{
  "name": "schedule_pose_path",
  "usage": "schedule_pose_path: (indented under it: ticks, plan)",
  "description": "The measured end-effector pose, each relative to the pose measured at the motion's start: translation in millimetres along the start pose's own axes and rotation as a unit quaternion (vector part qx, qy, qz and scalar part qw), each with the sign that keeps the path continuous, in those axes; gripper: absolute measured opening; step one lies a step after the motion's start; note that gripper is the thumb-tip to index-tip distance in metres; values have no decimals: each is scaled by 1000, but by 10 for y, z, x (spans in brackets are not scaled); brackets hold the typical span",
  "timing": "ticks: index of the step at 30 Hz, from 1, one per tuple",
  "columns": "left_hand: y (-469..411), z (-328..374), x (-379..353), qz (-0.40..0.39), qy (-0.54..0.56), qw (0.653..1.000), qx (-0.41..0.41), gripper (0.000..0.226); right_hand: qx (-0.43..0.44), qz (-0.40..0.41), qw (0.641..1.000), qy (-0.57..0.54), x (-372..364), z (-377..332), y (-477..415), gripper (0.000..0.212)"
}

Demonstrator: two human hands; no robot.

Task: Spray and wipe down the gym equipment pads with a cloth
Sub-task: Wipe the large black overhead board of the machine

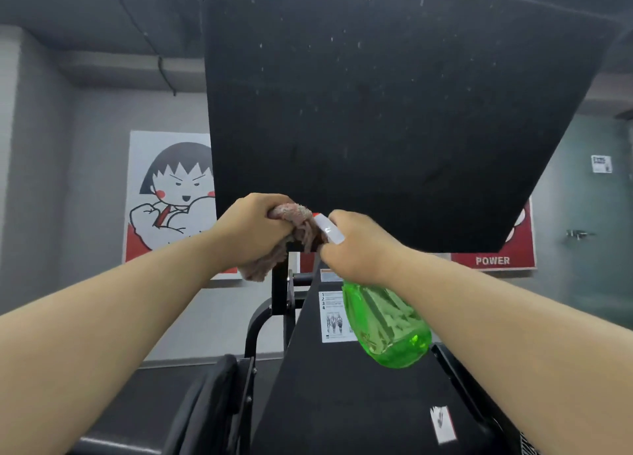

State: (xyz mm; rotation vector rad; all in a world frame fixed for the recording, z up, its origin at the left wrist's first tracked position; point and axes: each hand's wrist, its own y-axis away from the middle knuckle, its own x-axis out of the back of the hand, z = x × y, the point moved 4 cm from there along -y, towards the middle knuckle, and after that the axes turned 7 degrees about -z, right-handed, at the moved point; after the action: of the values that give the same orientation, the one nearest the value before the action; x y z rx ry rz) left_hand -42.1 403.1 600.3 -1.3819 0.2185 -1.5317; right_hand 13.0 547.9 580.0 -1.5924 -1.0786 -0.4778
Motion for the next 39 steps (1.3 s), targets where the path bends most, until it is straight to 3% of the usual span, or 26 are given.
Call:
schedule_pose_path:
  ticks: [5,9,12,19,25,32,39]
  plan:
    - [58,-103,-108,-12,0,1000,21,21,-33,-8,999,18,-109,139,113,26]
    - [12,-67,-357,-40,12,999,15,20,-84,80,993,16,65,418,208,12]
    - [-80,10,-598,-62,11,998,7,21,-124,142,982,3,253,730,243,16]
    - [-369,176,-1406,-116,51,992,4,26,-171,164,972,5,436,1501,404,16]
    - [-674,556,-2568,-201,73,977,-22,28,-240,160,957,-13,383,2598,743,16]
    - [-771,1163,-4395,-318,140,937,-30,31,-317,139,934,84,242,4078,1562,19]
    - [-58,1740,-6388,-464,214,859,15,34,-443,104,888,73,-197,5440,2858,28]
